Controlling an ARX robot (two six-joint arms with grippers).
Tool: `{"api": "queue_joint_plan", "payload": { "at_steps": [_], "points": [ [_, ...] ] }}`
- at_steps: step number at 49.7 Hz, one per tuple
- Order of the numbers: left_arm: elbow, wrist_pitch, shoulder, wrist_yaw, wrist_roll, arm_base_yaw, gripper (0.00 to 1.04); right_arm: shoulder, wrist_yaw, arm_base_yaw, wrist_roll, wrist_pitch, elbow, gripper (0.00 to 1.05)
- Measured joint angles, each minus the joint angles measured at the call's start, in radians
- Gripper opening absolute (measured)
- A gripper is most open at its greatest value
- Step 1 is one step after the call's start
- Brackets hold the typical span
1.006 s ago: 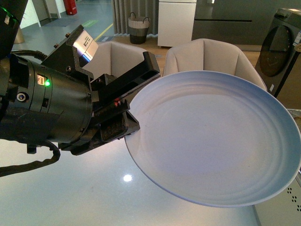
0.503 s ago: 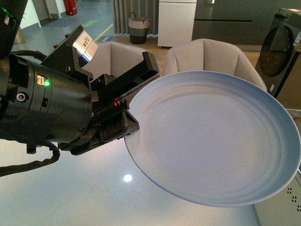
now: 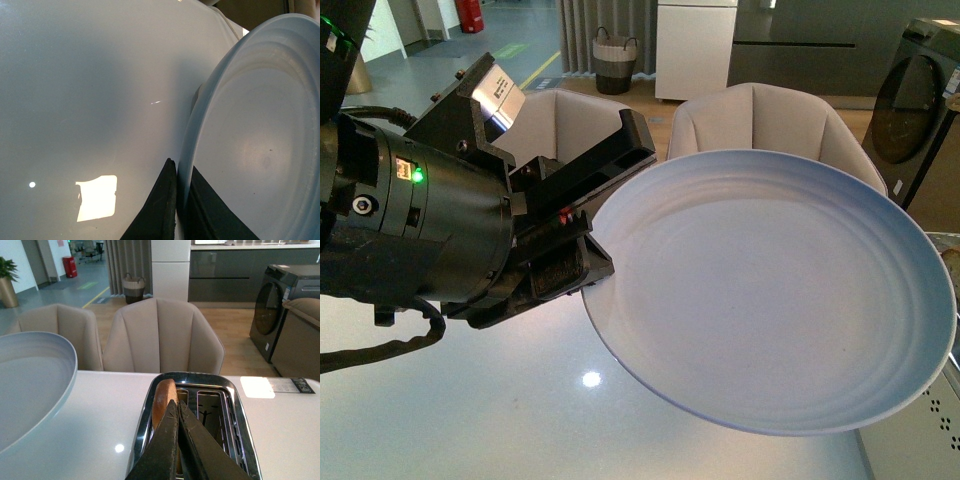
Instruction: Left arm holds plate, right arm toasts bread
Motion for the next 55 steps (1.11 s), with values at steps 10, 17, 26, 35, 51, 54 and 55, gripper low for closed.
{"api": "queue_joint_plan", "payload": {
  "at_steps": [10,17,26,35,51,54,55],
  "points": [
    [0.0,0.0,0.0,0.001,0.0,0.0,0.03,0.0,0.0,0.0,0.0,0.0,0.0,0.24],
    [0.0,0.0,0.0,0.001,0.0,0.0,0.03,-0.001,0.0,0.0,0.0,0.0,0.0,0.55],
    [0.0,0.0,0.0,0.002,0.0,0.0,0.03,-0.001,0.0,0.0,0.0,0.0,0.0,0.91],
    [0.0,0.0,0.0,0.002,0.0,0.0,0.03,-0.001,0.0,0.0,0.001,0.0,0.0,0.96],
    [0.027,-0.097,0.0,-0.26,0.064,-0.023,0.03,-0.001,0.0,0.0,0.001,0.0,0.0,0.96],
    [0.03,-0.1,0.0,-0.27,0.071,-0.021,0.03,-0.002,0.0,0.0,0.001,0.0,0.0,0.96],
    [0.032,-0.101,0.0,-0.269,0.071,-0.021,0.03,-0.002,0.0,0.0,0.001,0.0,0.0,0.96]
  ]
}}
